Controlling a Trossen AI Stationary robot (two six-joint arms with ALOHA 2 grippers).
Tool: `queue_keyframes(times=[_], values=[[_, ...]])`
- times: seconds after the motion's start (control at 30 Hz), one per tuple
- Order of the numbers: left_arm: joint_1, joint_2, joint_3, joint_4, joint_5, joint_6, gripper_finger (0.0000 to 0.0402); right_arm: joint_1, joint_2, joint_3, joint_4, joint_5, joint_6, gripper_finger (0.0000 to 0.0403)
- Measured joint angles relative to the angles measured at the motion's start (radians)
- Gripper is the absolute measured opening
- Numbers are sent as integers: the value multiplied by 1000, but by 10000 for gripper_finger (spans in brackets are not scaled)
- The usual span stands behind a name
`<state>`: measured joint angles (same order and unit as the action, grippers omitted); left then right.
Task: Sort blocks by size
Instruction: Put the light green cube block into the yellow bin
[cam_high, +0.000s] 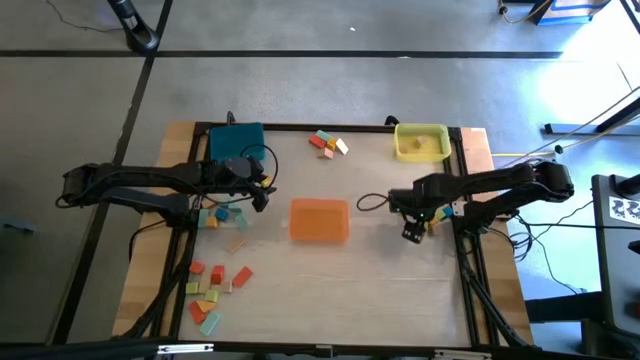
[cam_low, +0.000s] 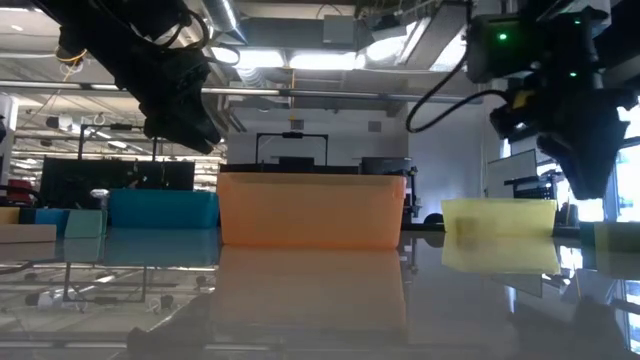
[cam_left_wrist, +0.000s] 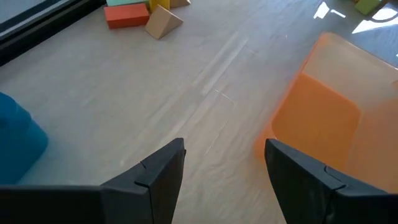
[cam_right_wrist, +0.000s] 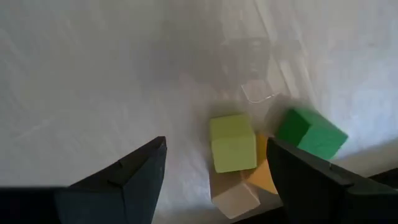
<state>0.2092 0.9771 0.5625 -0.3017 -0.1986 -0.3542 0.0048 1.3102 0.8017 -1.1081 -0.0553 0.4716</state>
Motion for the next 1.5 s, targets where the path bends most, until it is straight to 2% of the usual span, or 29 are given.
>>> queue_keyframes(times=[0.17,0.53,0.67,0.87,0.93,1.07,1.3,1.5], values=[[0,0,0,7,0,4,210,50,0,-65,26,21,25,276],[0,0,0,8,0,0,210,55,0,-191,171,19,22,271],[0,0,0,8,0,1,210,55,0,-202,175,25,20,234],[0,0,0,8,0,16,210,54,0,-202,173,27,19,135],[0,0,0,8,0,17,210,54,-1,-200,171,22,19,131],[0,0,0,8,0,29,210,54,1,-163,153,18,20,131],[0,0,0,30,0,51,210,35,1,5,90,21,-34,132],[0,0,0,38,0,51,210,-75,1,130,87,153,-157,132]])
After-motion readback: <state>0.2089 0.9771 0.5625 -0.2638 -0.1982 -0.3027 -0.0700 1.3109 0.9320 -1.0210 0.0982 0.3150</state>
